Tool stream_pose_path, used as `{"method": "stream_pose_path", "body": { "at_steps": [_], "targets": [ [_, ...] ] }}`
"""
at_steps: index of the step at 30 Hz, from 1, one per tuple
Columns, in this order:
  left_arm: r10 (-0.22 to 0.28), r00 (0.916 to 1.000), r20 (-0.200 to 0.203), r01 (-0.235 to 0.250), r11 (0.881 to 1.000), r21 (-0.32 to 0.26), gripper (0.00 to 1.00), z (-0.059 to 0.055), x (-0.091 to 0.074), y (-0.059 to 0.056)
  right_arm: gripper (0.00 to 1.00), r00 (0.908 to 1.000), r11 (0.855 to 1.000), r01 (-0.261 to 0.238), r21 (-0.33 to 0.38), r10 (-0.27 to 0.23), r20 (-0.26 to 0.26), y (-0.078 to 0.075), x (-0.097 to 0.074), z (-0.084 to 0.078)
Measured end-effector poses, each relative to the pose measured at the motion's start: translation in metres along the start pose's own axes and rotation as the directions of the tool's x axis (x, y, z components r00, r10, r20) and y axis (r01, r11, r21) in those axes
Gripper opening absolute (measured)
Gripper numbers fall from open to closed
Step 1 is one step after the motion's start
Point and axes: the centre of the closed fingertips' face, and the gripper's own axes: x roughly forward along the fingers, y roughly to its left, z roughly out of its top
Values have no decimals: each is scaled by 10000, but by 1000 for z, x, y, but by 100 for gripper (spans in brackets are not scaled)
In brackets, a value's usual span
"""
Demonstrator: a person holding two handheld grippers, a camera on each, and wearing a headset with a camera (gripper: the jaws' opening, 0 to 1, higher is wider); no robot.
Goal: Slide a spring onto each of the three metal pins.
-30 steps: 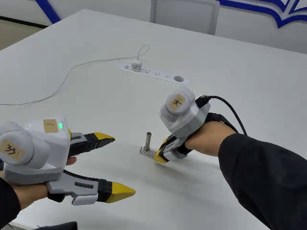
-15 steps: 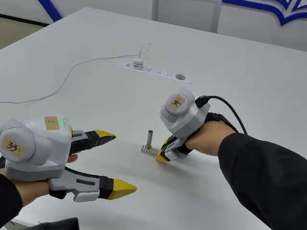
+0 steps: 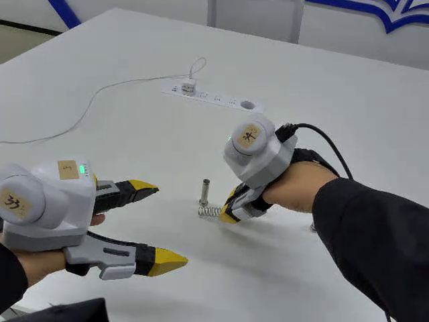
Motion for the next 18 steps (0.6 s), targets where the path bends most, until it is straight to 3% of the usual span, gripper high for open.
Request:
{"method": "stream_pose_path", "body": {
  "at_steps": [18],
  "targets": [
    [2, 10000, 22, -2, 10000, 19, 76, 1, 0, 0, 12, 9999, 9986, -81, -526, 75, -118, 11, -18, 8]
  ]
}}
